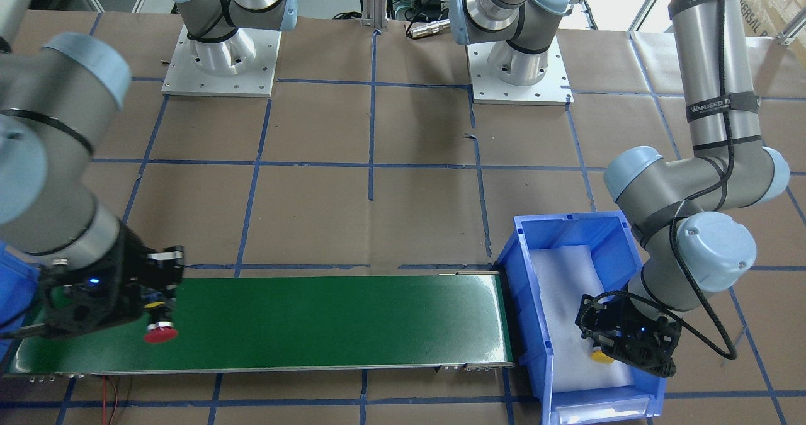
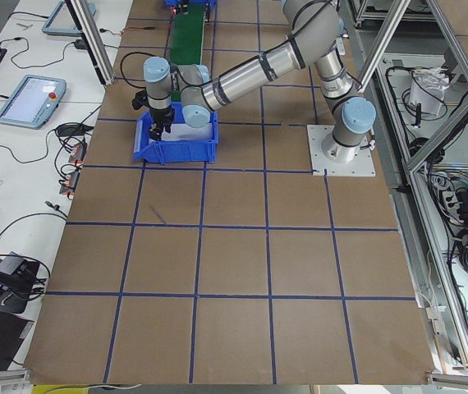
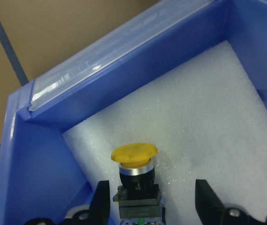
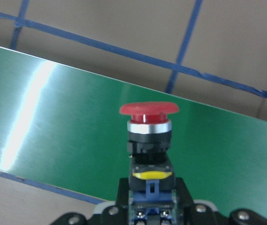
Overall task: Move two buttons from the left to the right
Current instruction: 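Carry the red button into the far blue bin with the right gripper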
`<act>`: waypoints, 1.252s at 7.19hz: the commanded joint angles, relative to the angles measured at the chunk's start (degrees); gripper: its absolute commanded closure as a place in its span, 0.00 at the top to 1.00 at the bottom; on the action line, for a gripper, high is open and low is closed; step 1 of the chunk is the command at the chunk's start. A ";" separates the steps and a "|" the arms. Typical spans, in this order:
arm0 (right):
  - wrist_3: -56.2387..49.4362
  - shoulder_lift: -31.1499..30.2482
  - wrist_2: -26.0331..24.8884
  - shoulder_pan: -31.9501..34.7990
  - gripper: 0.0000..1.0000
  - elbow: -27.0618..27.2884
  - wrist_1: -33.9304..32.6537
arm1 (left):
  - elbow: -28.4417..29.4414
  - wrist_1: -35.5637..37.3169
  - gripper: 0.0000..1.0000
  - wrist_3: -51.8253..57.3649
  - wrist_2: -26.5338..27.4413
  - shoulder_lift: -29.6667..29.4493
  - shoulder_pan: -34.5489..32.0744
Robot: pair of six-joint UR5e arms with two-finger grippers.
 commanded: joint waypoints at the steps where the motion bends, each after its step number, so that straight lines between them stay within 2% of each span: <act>1: -11.11 -3.70 -3.66 -13.16 0.06 0.16 6.04 | 0.09 2.09 0.69 0.09 -0.04 -1.69 -0.21; 4: -19.49 -2.67 -4.92 -27.59 0.07 0.25 5.10 | 0.01 2.09 0.69 0.18 0.04 -1.79 -0.30; 8: -20.92 5.41 -4.13 -28.69 0.08 -0.63 -3.59 | -0.17 2.88 0.67 0.36 0.13 -2.32 -0.30; 9: -20.92 6.21 -4.12 -28.60 0.08 -0.71 -5.09 | -0.17 2.89 0.49 0.18 0.31 -2.32 -0.30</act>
